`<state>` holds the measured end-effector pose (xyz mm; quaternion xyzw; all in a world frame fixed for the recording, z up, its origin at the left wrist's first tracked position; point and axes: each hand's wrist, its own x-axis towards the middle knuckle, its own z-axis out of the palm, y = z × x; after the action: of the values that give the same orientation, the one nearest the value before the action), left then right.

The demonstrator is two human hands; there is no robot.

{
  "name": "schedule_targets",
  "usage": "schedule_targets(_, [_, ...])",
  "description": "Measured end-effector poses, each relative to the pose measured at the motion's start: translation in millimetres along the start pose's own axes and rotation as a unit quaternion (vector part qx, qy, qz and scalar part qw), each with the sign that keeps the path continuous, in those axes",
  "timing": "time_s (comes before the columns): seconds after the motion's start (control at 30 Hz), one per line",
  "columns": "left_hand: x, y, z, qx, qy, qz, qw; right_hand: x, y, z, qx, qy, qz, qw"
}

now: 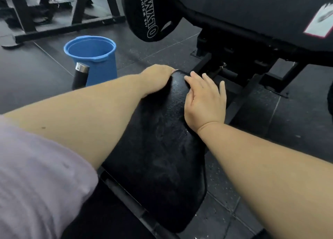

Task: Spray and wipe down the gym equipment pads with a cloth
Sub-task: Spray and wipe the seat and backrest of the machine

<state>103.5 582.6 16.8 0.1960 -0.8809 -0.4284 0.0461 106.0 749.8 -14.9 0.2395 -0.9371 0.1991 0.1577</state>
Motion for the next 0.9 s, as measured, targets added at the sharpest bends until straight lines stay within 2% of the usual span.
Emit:
schedule_targets(0.17, [-6,-33,-10,0.106,-0.037,0.01,0.994,2,1,-1,0.057,0.035,0.009,0.998])
schedule_targets(0.33, [-35,-70,-39,0.198,-0.087,-0.021,0.976,3,-1,0,0.068,0.053,-0.004,0.996])
schedule_targets(0.43, [-51,-93,-54,0.238,-0.048,-0.02,0.97,1,-1,0,0.057,0.044,0.0,0.997])
schedule_targets(0.53, [-71,-119,-52,0.282,0.0,-0.055,0.958,1,-1,0,0.042,0.035,0.003,0.998])
schedule_targets(0.63, [-86,-130,-45,0.273,0.024,-0.133,0.953,2,-1,0,0.036,0.027,0.005,0.999])
schedule_targets(0.8, [-110,-134,-56,0.261,0.01,-0.137,0.956,-1,-5,-7,0.006,0.017,0.01,1.0])
schedule_targets(0.9, [-129,-152,-58,0.256,0.002,-0.214,0.943,-1,-9,-5,0.004,0.018,0.012,1.0])
